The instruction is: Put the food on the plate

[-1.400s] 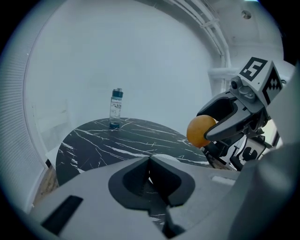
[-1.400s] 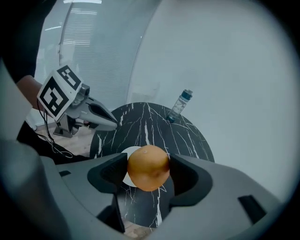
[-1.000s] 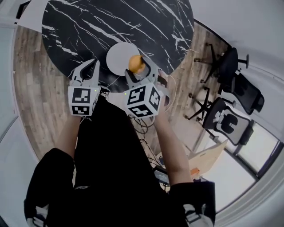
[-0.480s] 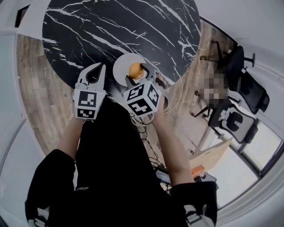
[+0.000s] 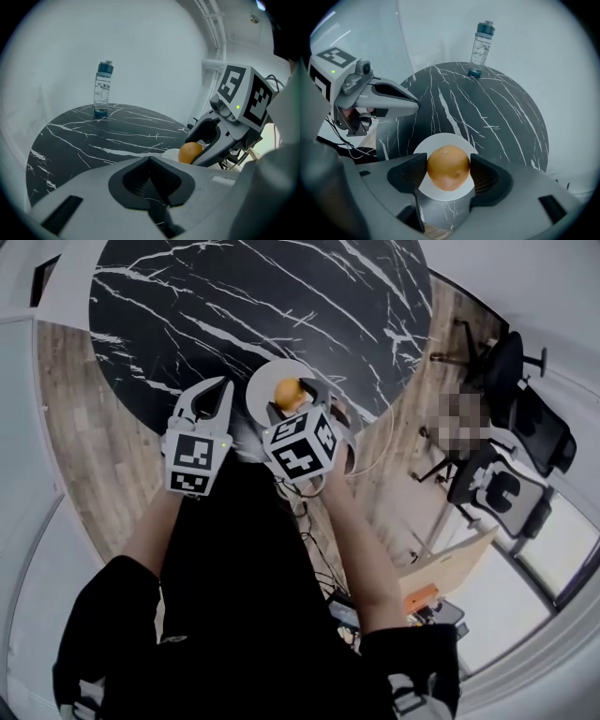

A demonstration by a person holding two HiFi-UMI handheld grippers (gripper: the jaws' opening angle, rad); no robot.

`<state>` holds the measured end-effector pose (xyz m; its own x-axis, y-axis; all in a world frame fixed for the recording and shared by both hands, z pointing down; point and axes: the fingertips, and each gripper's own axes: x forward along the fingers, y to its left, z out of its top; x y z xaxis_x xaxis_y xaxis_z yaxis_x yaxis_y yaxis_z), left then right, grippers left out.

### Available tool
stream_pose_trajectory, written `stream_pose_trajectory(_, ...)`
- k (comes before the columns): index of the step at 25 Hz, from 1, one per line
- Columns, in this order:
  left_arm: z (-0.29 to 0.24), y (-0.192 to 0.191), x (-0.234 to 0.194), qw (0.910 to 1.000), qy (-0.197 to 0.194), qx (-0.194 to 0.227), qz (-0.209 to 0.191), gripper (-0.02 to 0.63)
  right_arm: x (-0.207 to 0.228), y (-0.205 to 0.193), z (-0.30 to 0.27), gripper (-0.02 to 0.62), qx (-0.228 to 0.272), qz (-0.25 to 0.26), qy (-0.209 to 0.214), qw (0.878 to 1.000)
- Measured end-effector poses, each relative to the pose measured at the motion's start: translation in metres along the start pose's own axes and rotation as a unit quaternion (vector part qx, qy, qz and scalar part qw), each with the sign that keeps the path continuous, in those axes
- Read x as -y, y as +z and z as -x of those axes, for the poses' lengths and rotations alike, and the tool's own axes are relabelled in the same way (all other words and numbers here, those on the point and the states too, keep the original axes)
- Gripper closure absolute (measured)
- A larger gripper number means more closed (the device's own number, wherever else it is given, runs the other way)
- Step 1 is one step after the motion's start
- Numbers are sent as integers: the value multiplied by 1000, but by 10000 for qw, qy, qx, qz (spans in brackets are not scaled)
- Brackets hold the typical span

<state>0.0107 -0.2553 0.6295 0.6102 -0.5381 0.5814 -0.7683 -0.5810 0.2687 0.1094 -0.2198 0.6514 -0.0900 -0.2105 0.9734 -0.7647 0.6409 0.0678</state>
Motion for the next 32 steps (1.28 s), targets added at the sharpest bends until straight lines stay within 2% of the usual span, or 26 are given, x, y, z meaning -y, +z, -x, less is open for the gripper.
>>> stream_pose_trajectory(8, 3, -7, 2, 10000, -21, -77, 8, 606, -1, 7, -3, 314, 187, -12, -53, 9998)
stream_pose_trajectory(14, 7, -16, -6, 9998, 67, -131, 111, 606, -6, 18, -9, 313, 339, 346, -283, 9984)
stream_pose_trajectory(18, 11, -17, -13, 9998, 122, -115, 126, 606, -16, 10, -17, 316, 210, 573, -235, 9979)
stream_pose_trajectory(22, 15, -17, -18, 9997, 187, -80, 144, 606, -16, 7, -20, 318, 381, 756, -440, 9954)
stream_pose_trajectory(28, 20, -22, -15, 9997, 191, -103, 141, 606, -14, 10, -20, 316, 591, 659, -439, 9951)
stream_pose_trajectory(30, 22, -23, -13, 9997, 197, -111, 121, 606, -15, 11, -20, 281, 685, 650, -419, 9946)
stream_pose_trajectory(32, 24, -22, -12, 9997, 221, -107, 81, 606, -16, 12, -19, 274, 781, 644, -399, 9941)
